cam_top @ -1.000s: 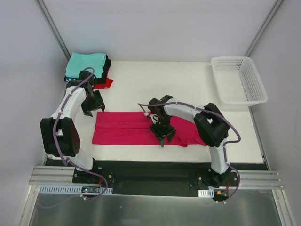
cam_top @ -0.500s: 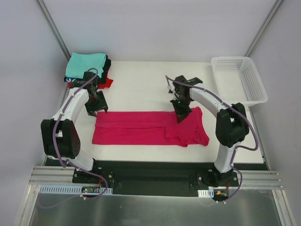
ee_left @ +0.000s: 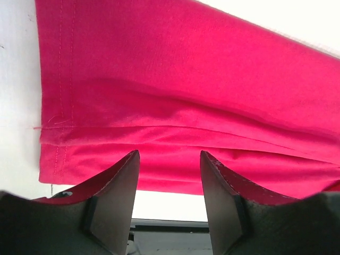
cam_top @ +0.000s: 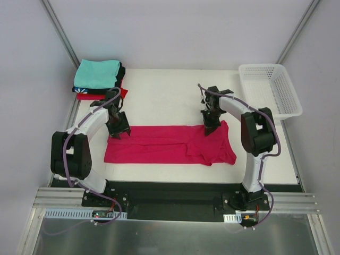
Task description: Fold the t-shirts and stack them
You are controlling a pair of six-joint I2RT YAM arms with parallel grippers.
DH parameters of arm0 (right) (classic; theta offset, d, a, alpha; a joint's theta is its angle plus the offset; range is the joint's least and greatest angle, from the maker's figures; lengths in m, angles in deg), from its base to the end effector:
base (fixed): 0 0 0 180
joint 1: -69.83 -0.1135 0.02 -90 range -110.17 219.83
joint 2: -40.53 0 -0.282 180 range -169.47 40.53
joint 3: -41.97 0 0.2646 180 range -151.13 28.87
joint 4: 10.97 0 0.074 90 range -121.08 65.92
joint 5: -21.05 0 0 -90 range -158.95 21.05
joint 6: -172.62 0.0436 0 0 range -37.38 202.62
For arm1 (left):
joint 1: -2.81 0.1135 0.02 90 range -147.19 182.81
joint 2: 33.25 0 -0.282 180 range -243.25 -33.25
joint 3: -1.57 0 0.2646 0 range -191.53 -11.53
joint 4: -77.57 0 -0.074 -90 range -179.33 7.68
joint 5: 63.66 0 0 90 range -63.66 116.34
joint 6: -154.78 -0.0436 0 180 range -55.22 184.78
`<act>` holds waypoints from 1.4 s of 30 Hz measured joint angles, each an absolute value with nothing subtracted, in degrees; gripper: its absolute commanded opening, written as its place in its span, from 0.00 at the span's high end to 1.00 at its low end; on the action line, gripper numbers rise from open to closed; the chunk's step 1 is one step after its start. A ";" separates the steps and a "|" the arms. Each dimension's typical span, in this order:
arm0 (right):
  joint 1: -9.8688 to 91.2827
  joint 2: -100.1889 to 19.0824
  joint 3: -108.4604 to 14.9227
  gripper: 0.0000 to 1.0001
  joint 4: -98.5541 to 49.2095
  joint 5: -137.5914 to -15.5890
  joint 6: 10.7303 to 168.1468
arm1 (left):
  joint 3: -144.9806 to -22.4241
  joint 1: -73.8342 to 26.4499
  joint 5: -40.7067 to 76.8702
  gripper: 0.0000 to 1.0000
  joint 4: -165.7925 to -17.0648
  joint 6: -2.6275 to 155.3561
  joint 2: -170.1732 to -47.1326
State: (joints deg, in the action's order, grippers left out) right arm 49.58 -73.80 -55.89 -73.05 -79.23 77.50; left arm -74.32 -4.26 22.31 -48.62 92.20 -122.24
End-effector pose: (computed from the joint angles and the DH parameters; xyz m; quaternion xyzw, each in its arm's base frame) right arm 0.3849 0.1503 0.1809 -0.2263 0.9649 0.1014 0.0868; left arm 0.3160 -0.0423 0.2274 -0.1660 0.9650 -0.0922 0.1808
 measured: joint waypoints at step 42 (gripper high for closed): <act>58.39 -63.61 -56.04 0.79 -75.71 -70.77 80.49 | -76.15 -11.91 28.32 0.58 -52.59 96.97 -130.91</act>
